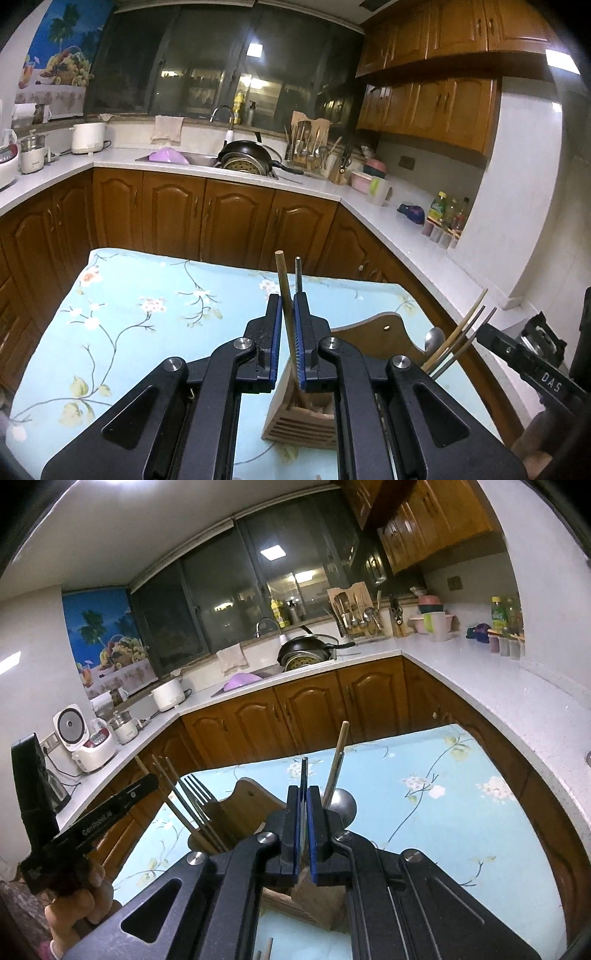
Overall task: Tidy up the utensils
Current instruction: 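Open the left tool releasing the chopstick while the right tool releases the skewer, then grasp a wooden chopstick with the left tool while the right tool grasps another chopstick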
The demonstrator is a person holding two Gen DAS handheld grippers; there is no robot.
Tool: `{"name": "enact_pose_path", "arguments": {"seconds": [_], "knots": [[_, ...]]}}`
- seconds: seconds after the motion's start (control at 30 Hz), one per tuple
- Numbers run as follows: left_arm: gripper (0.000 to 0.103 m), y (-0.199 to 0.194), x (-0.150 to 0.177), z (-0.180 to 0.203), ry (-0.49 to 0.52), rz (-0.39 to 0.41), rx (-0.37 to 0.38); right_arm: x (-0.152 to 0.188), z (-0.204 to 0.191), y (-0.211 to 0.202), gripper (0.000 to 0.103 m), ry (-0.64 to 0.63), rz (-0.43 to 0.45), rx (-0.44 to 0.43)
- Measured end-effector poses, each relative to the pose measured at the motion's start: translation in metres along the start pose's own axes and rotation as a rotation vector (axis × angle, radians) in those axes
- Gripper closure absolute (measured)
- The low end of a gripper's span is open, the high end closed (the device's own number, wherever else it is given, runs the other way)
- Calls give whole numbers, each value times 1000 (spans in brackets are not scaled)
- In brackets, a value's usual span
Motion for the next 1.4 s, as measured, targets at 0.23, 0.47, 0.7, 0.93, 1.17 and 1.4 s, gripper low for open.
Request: {"name": "enact_pose_path", "arguments": {"seconds": [0.23,0.47,0.7,0.93,1.17,1.4], "knots": [[64,-8,-1,0,4,-16,-9,1,-1,-2,88,18,-14,-16],[38,-36,0,-6,4,-12,-17,-5,-1,-24,51,39,28,-31],[24,-82,29,-25,-37,-42,-50,6,-4,-66,20,15,94,-44],[24,-126,81,-35,-99,-119,-63,51,7,-100,18,46,39,-13],[23,-159,134,-29,-75,-197,-69,97,22,-134,15,42,-25,34],[23,-176,168,-25,-70,-247,-71,141,27,-159,15,26,-79,62]]}}
Point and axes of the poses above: each gripper's, at about its wrist camera, not at the fingertips, and y roughly the way its jaws point, z to its right, x to its underside, the point moved 7 cm from there along y, roughly the way its jaws point, and after that the axes turned 11 degrees about z, right-handed, at the moved point
